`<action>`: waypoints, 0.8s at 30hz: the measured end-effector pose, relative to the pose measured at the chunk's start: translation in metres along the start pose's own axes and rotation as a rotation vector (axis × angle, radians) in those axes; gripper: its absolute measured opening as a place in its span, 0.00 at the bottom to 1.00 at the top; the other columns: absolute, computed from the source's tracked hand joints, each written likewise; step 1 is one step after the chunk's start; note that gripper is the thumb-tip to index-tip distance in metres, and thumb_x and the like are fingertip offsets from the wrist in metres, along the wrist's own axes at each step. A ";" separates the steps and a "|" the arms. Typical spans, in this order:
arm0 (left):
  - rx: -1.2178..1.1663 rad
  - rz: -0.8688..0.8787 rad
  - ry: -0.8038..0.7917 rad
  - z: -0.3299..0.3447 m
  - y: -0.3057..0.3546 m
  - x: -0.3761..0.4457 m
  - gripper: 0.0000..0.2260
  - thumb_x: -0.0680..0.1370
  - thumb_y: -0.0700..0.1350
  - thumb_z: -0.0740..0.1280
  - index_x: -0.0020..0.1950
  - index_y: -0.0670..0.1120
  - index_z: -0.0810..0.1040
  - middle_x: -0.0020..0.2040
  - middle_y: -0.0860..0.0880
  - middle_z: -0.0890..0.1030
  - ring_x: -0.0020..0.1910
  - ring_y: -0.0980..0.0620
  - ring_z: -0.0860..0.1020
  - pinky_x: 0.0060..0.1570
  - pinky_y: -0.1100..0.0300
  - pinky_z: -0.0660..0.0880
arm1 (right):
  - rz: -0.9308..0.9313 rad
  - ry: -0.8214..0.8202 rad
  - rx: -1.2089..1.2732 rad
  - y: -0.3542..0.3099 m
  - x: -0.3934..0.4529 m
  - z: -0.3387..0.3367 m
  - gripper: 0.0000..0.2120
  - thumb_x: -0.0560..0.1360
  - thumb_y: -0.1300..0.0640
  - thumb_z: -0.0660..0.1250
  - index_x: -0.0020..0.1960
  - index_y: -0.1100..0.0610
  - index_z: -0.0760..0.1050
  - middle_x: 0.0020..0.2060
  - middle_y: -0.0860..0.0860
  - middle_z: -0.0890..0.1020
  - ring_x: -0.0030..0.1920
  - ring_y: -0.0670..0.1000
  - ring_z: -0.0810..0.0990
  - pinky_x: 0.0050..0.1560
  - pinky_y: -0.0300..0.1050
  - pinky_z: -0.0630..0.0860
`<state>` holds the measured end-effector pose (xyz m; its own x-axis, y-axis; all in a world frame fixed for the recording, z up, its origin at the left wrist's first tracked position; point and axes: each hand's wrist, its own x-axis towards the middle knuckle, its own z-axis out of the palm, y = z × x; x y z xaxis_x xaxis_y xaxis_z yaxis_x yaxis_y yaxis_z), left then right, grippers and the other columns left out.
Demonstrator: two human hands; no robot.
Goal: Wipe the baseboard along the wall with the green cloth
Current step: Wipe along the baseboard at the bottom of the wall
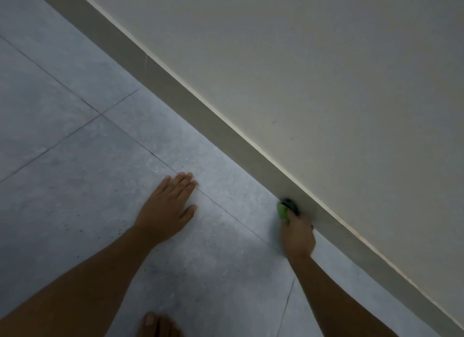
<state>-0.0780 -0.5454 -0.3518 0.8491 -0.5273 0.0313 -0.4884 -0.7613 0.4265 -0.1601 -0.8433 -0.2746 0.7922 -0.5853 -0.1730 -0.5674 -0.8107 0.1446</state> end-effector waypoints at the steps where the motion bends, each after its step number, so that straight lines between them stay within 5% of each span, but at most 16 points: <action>1: -0.010 0.013 -0.003 -0.001 -0.002 -0.001 0.27 0.78 0.54 0.53 0.71 0.40 0.68 0.71 0.41 0.69 0.72 0.45 0.64 0.72 0.56 0.46 | -0.085 0.008 0.029 -0.033 0.004 -0.005 0.17 0.80 0.54 0.55 0.67 0.50 0.70 0.58 0.57 0.74 0.56 0.57 0.74 0.51 0.50 0.74; 6: -0.059 -0.024 0.042 -0.017 -0.018 -0.012 0.24 0.77 0.49 0.54 0.68 0.36 0.72 0.67 0.37 0.73 0.67 0.40 0.71 0.72 0.63 0.45 | -0.431 0.060 0.091 -0.164 0.033 -0.016 0.20 0.77 0.61 0.59 0.68 0.54 0.69 0.57 0.58 0.73 0.56 0.58 0.73 0.50 0.50 0.72; 10: 0.057 -0.143 0.055 -0.032 -0.046 -0.031 0.26 0.78 0.51 0.52 0.69 0.36 0.69 0.70 0.37 0.69 0.70 0.40 0.66 0.72 0.54 0.44 | -0.768 0.175 -0.091 -0.200 0.044 -0.027 0.21 0.69 0.63 0.67 0.62 0.56 0.74 0.51 0.57 0.76 0.50 0.59 0.75 0.47 0.50 0.71; 14: 0.128 -0.232 0.098 -0.045 -0.077 -0.033 0.27 0.79 0.52 0.51 0.71 0.36 0.66 0.73 0.37 0.65 0.73 0.40 0.61 0.73 0.51 0.38 | -1.019 0.410 -0.466 -0.113 0.058 -0.031 0.16 0.67 0.63 0.62 0.53 0.54 0.78 0.50 0.55 0.81 0.47 0.57 0.74 0.45 0.50 0.68; 20: 0.168 -0.304 0.128 -0.060 -0.117 -0.027 0.27 0.79 0.52 0.50 0.71 0.36 0.66 0.73 0.36 0.64 0.73 0.40 0.60 0.72 0.52 0.33 | -0.779 0.231 -0.795 0.091 0.030 -0.028 0.21 0.60 0.72 0.70 0.52 0.61 0.79 0.51 0.59 0.76 0.45 0.62 0.75 0.44 0.57 0.75; 24: 0.173 -0.367 0.132 -0.070 -0.137 -0.032 0.29 0.78 0.54 0.49 0.72 0.36 0.64 0.74 0.36 0.62 0.74 0.40 0.59 0.71 0.54 0.30 | -0.862 0.334 -0.656 0.058 0.038 -0.034 0.18 0.68 0.68 0.56 0.51 0.58 0.80 0.48 0.58 0.79 0.44 0.60 0.73 0.44 0.55 0.72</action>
<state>-0.0245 -0.3974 -0.3481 0.9859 -0.1654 0.0263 -0.1662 -0.9475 0.2731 -0.1552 -0.9121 -0.2400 0.9381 0.2776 -0.2071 0.3459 -0.7190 0.6029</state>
